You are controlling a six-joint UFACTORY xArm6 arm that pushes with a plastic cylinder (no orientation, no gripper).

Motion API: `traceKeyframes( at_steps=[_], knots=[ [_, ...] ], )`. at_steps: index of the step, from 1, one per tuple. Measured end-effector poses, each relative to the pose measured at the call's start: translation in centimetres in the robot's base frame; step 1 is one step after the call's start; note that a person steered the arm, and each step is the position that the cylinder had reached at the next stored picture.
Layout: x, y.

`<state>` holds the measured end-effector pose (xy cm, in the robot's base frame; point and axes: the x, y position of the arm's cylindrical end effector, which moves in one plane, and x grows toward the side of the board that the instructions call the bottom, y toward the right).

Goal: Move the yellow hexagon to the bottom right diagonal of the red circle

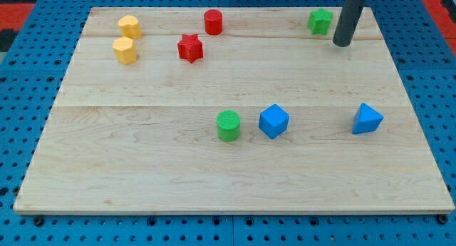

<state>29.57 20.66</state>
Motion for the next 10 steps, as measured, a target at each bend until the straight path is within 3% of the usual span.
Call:
traceKeyframes(
  at_steps=[2, 4, 6, 7, 9, 10],
  knots=[
    [-3.2, 0.0],
    [1.0, -2.5],
    [1.1, -5.9],
    [1.4, -9.2],
    [6.5, -28.8],
    [6.3, -30.0]
  ],
)
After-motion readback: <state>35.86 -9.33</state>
